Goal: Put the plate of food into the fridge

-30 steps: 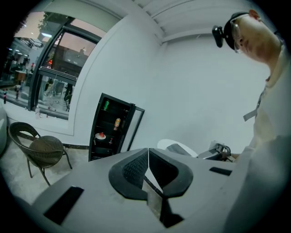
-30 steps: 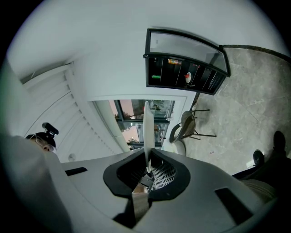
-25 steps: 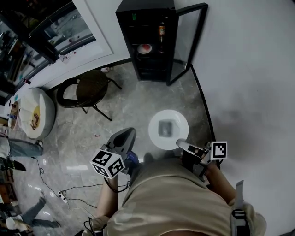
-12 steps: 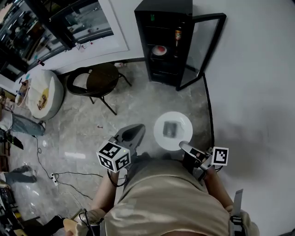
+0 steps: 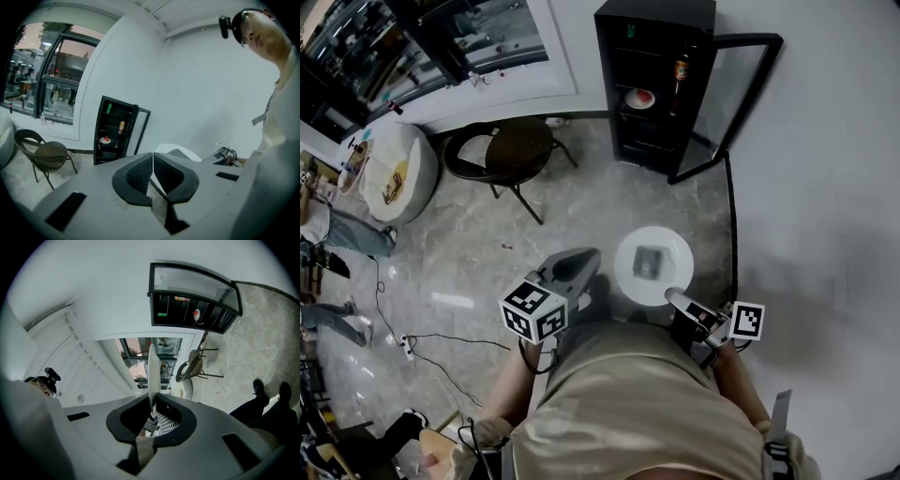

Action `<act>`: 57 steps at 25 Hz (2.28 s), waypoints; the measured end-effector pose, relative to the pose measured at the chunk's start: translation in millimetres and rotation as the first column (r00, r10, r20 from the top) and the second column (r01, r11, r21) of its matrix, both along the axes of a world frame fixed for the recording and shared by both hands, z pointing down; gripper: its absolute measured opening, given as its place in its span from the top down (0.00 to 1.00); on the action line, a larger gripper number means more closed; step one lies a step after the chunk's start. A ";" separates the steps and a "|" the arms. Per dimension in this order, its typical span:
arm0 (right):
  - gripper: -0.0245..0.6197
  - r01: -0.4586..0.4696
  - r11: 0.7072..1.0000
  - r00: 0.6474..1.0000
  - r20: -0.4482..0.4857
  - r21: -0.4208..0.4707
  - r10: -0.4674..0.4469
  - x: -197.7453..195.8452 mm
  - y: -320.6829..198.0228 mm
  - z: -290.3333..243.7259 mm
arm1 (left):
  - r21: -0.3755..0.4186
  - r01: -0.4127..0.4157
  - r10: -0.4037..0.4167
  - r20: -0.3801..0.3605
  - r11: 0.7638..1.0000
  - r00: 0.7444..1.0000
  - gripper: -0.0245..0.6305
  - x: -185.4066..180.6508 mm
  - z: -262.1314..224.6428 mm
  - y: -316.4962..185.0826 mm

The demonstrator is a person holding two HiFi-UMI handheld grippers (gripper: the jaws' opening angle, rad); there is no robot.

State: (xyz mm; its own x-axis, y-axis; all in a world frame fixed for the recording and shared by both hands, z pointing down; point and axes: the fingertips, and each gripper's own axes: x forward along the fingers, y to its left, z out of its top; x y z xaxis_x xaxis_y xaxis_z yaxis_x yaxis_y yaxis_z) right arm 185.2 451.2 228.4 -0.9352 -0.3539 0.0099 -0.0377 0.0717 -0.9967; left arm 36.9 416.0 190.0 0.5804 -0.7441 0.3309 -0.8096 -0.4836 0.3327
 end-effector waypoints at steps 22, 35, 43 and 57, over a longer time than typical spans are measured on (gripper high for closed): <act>0.92 -0.046 0.999 0.999 -0.026 0.006 0.047 -39.6 -50.2 -7.6 | -0.025 -0.040 0.038 -0.084 0.999 0.996 0.94 -42.0 7.0 -64.0; 0.92 -0.094 0.996 0.996 -0.008 -0.005 0.094 -65.8 -85.9 -26.2 | 0.026 0.002 0.001 -0.103 1.000 0.995 0.94 -102.3 -8.2 -117.1; 0.92 -0.094 0.996 0.995 -0.030 -0.007 0.094 -92.3 -96.2 -24.7 | 0.025 0.054 -0.049 -0.178 0.998 0.983 0.94 -163.8 -12.2 -134.4; 0.92 -0.048 0.999 0.998 -0.033 -0.008 0.047 -150.8 -114.4 -28.4 | 0.005 0.030 -0.028 -0.230 1.000 0.973 0.94 -199.8 8.5 -137.5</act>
